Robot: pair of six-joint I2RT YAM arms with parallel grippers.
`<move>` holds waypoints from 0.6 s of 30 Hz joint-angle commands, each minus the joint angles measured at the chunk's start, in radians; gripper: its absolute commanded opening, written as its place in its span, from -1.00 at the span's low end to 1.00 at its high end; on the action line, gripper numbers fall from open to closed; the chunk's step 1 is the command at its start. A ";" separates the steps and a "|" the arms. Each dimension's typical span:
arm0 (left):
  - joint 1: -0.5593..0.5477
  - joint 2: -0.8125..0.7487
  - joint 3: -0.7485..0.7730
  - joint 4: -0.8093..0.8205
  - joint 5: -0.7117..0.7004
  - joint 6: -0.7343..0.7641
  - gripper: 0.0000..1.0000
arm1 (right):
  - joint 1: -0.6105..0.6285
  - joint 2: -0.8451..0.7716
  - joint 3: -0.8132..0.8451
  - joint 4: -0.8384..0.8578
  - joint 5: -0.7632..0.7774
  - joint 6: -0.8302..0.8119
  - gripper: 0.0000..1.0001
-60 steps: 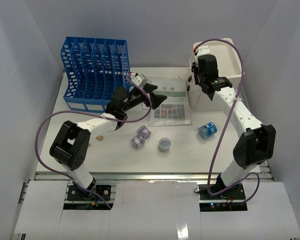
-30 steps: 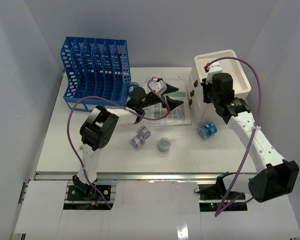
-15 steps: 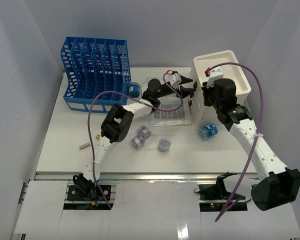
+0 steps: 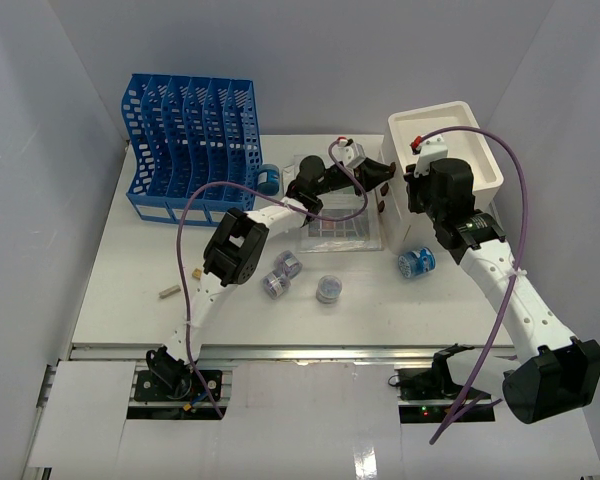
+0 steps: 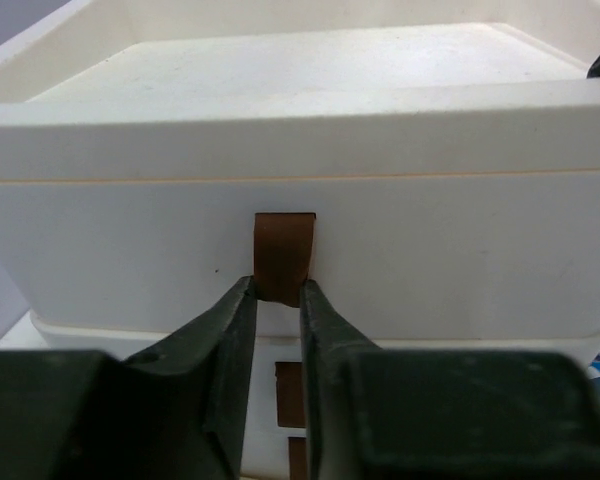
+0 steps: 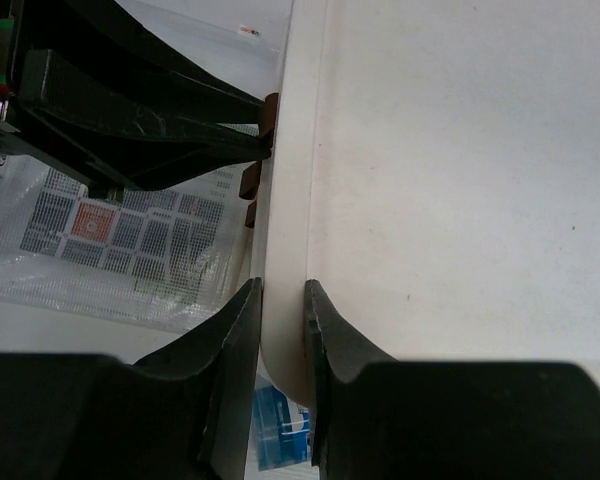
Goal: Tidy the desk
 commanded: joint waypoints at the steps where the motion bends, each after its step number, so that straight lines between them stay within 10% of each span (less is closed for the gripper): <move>1: -0.010 -0.058 0.018 -0.003 0.021 -0.037 -0.54 | 0.013 0.012 -0.037 -0.095 -0.049 0.029 -0.83; 4: -0.006 -0.087 -0.020 -0.002 0.023 -0.053 -1.00 | 0.013 0.018 -0.035 -0.093 -0.033 0.027 -0.83; 18: 0.150 -0.445 -0.607 0.207 0.046 -0.114 -1.00 | -0.019 0.043 -0.018 -0.077 0.025 0.025 -0.63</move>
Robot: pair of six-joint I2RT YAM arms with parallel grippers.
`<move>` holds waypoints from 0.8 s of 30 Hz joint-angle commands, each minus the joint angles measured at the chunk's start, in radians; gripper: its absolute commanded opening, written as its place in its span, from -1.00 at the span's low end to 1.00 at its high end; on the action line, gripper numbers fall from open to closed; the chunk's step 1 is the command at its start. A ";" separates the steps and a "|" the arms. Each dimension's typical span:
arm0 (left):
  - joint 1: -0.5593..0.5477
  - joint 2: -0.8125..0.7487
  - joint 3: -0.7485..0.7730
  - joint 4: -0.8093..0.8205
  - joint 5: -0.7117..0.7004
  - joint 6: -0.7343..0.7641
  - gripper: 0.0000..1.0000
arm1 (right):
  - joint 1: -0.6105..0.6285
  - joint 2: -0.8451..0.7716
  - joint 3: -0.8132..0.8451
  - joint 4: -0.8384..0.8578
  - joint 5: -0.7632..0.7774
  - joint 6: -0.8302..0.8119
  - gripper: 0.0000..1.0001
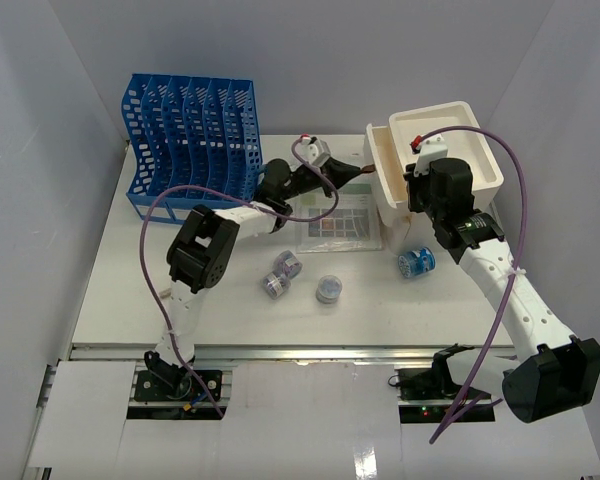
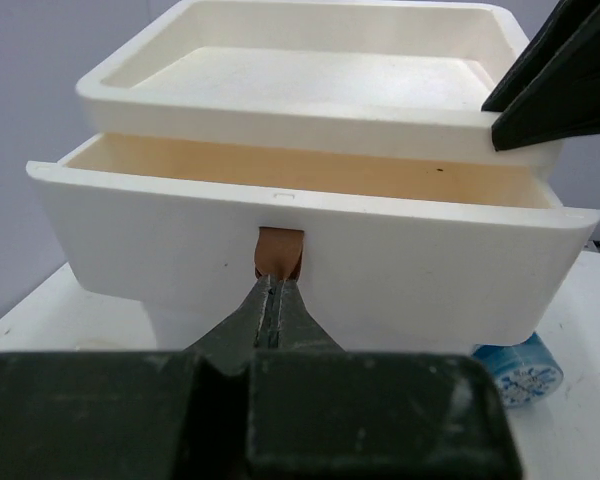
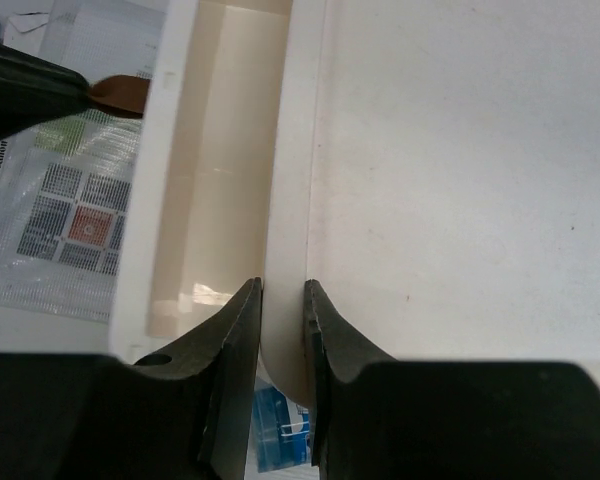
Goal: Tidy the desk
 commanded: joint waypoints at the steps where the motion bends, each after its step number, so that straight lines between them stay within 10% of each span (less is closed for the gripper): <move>1: 0.073 -0.137 -0.157 0.074 0.061 -0.038 -1.00 | -0.014 0.037 -0.016 -0.087 0.008 0.018 -0.58; 7: 0.085 -0.177 -0.192 0.039 0.089 -0.023 -0.78 | -0.026 0.044 -0.008 -0.078 -0.041 -0.023 -0.03; 10: 0.085 -0.191 -0.198 0.028 0.037 -0.047 0.26 | -0.026 0.029 0.004 -0.081 -0.083 -0.079 0.96; 13: 0.085 -0.235 -0.216 0.011 -0.014 -0.047 0.95 | -0.026 -0.026 0.018 -0.081 -0.175 -0.164 0.80; 24: 0.116 -0.603 -0.303 -0.369 -0.177 0.029 0.96 | -0.031 -0.279 0.057 -0.238 -0.548 -0.481 0.80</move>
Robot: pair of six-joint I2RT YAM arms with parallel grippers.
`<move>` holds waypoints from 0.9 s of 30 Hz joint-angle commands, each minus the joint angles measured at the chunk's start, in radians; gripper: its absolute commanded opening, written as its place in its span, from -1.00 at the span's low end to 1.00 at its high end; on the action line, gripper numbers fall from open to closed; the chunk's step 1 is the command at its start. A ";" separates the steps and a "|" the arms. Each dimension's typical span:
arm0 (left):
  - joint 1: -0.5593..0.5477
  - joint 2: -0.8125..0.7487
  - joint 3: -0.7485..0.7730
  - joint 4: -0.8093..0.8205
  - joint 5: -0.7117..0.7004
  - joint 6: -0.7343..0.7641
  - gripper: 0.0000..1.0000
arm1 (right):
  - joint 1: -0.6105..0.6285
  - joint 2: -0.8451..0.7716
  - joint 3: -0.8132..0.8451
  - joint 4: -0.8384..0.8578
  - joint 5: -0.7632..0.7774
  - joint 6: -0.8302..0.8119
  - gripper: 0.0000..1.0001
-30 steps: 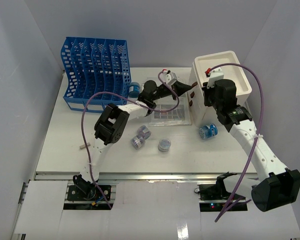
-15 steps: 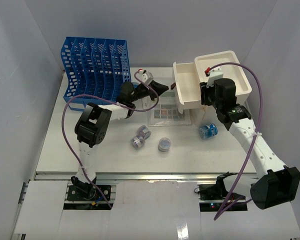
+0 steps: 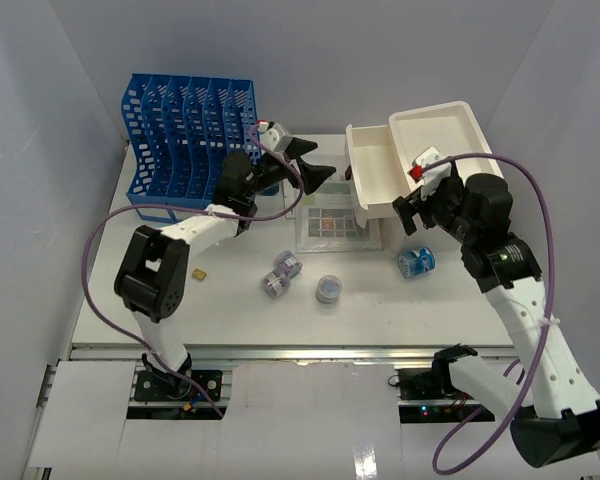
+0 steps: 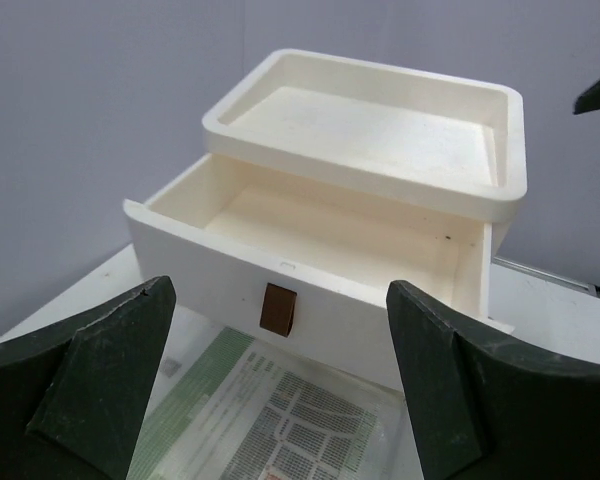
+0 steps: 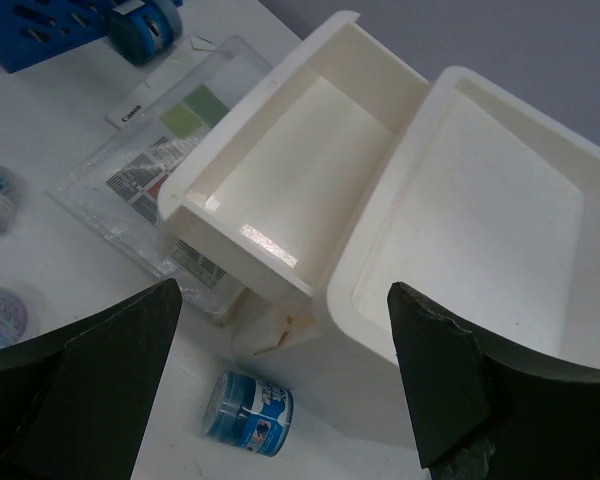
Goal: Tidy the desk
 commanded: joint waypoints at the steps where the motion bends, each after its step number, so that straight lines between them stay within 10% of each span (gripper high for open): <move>1: 0.017 -0.241 -0.051 -0.262 -0.111 0.050 0.96 | -0.009 -0.058 0.040 -0.140 -0.234 -0.169 0.80; 6: 0.025 -0.479 -0.172 -0.517 -0.232 0.000 0.96 | -0.020 -0.096 -0.025 -0.336 -0.418 -0.235 0.81; 13: 0.028 -0.861 -0.502 -0.686 -0.338 -0.138 0.96 | -0.041 -0.138 -0.187 -0.455 -0.101 -0.221 0.84; 27: 0.031 -1.267 -0.801 -0.755 -0.390 -0.290 0.96 | -0.041 -0.093 -0.508 -0.104 0.315 -0.133 0.80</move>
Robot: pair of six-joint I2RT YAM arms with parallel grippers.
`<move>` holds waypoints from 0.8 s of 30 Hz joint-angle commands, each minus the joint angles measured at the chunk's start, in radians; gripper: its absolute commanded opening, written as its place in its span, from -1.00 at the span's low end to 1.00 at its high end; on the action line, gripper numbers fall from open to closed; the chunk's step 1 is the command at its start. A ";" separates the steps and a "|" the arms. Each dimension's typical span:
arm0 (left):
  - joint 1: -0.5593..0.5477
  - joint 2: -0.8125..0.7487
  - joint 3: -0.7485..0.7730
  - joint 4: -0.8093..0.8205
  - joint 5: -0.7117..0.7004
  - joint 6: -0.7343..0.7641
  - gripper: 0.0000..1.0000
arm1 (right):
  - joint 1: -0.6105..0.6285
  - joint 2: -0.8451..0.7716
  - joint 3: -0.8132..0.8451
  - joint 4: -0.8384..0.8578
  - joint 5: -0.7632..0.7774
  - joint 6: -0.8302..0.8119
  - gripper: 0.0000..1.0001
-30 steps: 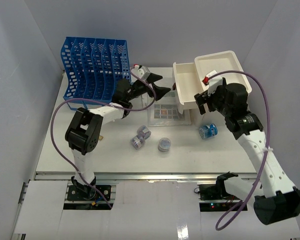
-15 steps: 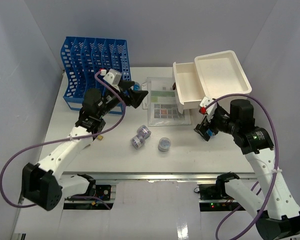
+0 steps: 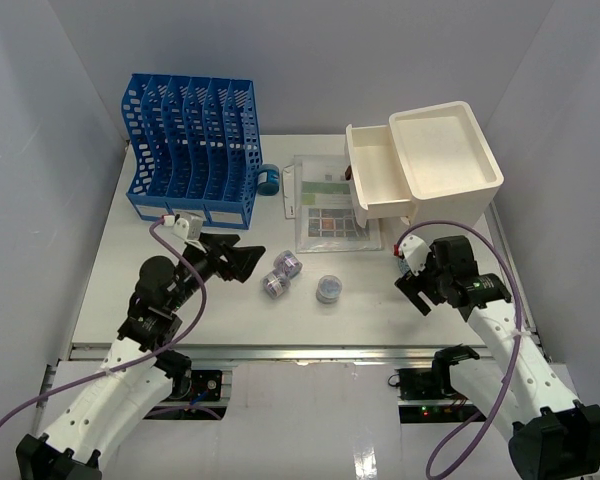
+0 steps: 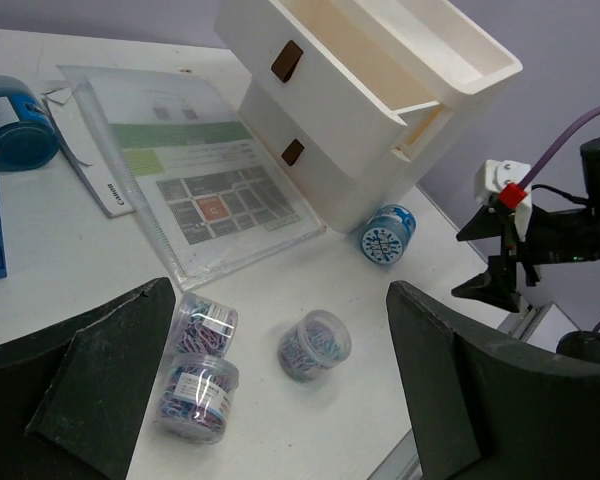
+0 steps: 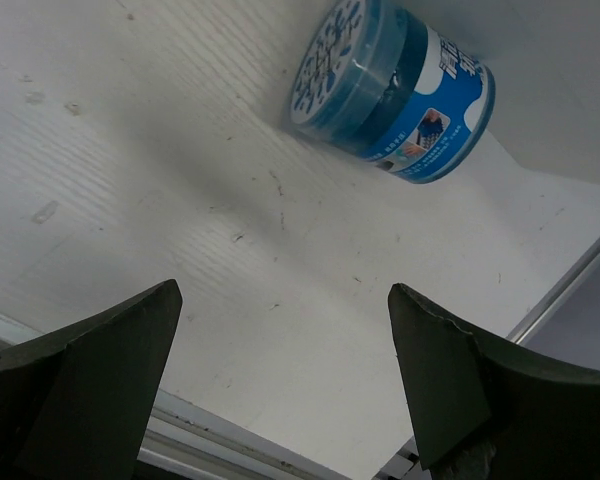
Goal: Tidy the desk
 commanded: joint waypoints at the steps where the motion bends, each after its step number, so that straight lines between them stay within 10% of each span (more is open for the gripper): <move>1: 0.004 0.001 -0.039 0.001 -0.007 -0.064 0.96 | -0.003 0.049 -0.042 0.242 0.149 0.058 0.80; 24: 0.005 0.016 -0.099 0.057 0.051 -0.085 0.96 | -0.017 0.173 -0.180 0.661 0.206 0.317 0.81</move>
